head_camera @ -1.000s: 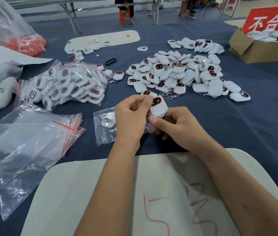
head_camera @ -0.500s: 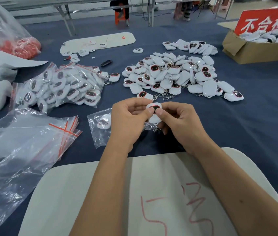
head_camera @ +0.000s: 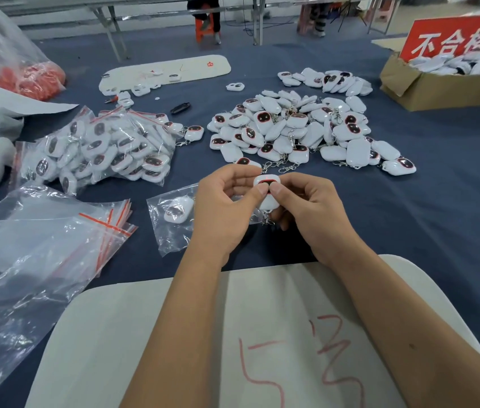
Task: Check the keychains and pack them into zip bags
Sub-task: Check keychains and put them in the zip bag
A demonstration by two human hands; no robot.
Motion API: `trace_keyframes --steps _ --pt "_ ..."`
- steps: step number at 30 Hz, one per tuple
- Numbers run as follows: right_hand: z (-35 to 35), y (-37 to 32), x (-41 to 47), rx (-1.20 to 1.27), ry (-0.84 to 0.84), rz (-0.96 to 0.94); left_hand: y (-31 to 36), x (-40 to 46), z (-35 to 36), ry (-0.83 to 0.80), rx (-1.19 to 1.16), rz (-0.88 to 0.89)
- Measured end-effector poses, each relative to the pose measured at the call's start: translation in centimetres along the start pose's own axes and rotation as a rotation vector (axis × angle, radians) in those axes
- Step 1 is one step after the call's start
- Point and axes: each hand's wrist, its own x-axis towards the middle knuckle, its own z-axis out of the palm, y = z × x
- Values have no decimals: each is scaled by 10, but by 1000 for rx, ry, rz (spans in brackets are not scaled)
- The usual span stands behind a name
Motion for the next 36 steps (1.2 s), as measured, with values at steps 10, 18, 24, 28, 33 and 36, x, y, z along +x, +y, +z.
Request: trace_keyframes --steps 10,18,24,28,33,36 --pt "0 2 1 15 19 0 0 -2 1 -15 23 -20" --pt "-2 6 4 106 62 17 -4 0 6 135 100 -59" --pt "-4 9 6 122 49 56 -11 4 -8 195 436 -119" --pt "-5 8 8 166 34 74 -5 0 -12 249 671 -98" --pt "-6 11 6 89 52 48 4 -6 0 115 899 -89" --pt "-6 11 6 69 54 38 5 -6 -3 97 868 -94"
